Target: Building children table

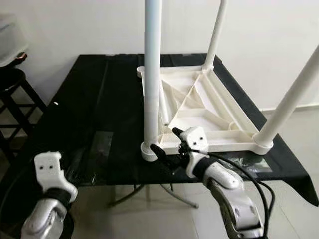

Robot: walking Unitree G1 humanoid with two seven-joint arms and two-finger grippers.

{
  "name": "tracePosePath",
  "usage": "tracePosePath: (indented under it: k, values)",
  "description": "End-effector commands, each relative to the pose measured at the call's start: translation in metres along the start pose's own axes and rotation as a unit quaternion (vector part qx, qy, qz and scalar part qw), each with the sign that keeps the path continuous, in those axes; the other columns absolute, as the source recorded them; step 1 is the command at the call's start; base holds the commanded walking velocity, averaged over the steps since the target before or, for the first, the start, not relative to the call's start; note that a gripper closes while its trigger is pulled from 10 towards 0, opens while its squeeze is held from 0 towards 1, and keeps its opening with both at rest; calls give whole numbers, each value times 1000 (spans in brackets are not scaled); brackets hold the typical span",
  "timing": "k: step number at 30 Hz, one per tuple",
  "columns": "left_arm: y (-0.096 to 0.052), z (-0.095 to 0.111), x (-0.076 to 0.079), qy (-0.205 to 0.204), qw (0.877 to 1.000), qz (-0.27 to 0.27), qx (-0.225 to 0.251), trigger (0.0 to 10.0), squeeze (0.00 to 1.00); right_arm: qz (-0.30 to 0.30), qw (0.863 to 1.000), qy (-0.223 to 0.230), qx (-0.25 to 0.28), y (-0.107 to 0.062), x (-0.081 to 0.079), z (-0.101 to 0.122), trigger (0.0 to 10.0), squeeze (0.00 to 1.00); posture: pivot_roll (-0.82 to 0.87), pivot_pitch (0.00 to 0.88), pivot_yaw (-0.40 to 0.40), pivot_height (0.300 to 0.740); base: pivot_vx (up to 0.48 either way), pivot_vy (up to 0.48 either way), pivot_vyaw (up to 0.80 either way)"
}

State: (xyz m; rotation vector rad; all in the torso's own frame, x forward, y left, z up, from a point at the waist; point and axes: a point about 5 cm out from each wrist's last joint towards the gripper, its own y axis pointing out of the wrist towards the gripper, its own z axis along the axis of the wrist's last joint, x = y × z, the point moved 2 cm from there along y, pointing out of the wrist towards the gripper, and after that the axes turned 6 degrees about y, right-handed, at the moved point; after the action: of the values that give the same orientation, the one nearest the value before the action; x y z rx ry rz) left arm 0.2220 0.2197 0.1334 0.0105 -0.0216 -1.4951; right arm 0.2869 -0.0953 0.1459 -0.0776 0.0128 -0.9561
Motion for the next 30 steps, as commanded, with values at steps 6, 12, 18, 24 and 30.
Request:
tracePosePath:
  k: [6,12,18,24,30]
  values:
    - [-21,-8,19,39,999,-12,-20,10000,0,-4,1000,9,2,-1,2,-5,10000,0,-43,11,-34,740,0,-76,0]
    - [-12,-7,24,36,998,-42,-13,10000,0,32,999,7,5,2,-5,-5,10000,0,-41,0,-35,740,0,-464,0]
    - [-12,-5,29,43,998,-54,-10,10000,0,56,998,15,2,0,-8,-6,10000,0,-44,0,-32,740,0,-474,0]
    - [-11,-5,31,44,997,-63,-8,10000,0,93,996,19,-4,1,-13,-8,10000,0,-45,0,-32,740,0,-480,0]
    - [-10,-5,32,45,997,-69,-6,10000,0,132,991,23,-6,0,-18,-9,10000,0,-42,0,-33,740,0,-480,0]
